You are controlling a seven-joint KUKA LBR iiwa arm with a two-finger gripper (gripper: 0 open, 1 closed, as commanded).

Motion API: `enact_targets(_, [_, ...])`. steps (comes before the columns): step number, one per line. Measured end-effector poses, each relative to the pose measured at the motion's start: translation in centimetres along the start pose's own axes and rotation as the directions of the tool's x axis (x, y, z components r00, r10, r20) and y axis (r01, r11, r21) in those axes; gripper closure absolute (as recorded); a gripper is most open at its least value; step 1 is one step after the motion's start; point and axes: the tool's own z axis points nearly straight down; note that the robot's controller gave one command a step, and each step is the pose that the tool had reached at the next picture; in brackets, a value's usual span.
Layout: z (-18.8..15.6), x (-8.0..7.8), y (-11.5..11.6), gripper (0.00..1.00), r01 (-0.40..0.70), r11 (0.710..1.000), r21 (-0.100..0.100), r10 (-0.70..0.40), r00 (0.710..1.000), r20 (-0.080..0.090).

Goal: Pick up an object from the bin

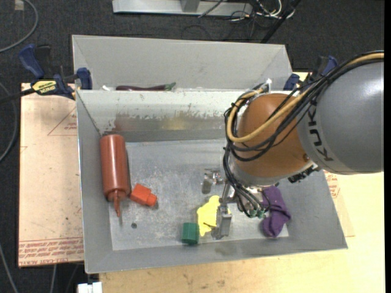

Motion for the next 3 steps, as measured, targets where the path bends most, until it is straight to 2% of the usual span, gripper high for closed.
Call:
enact_targets(1, [-0.4,-0.2,0.0,0.0,-0.002,1.0,-0.001,0.002,1.0,0.008])
enact_targets(2, [9.0,0.2,-0.7,1.0,0.23,0.973,-0.001,-0.23,0.973,0.001])
enact_targets(3, [8.7,-0.3,-0.7,0.0,0.229,0.973,0.0,-0.229,0.973,0.012])
